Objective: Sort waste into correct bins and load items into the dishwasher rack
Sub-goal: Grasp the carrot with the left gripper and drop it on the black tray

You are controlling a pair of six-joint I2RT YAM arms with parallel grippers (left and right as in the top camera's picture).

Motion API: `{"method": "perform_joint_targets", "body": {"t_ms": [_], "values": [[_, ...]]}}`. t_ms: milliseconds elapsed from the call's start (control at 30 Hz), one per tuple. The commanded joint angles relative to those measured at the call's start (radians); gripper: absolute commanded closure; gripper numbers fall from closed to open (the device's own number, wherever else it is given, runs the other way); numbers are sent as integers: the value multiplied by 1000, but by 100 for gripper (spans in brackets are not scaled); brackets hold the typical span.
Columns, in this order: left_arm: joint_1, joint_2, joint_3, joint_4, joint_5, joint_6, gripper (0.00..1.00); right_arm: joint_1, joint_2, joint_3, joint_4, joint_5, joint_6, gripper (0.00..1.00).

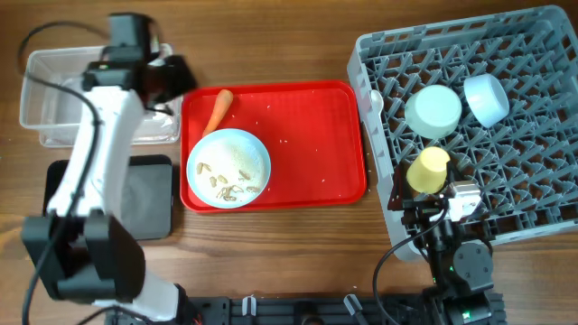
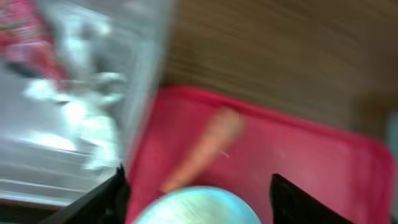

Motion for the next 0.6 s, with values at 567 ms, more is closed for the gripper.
{"method": "perform_joint_targets", "body": {"t_ms": [567], "values": [[-185, 328, -78, 214, -194, 323, 26, -4, -6, -1, 5, -4, 4, 0]]}}
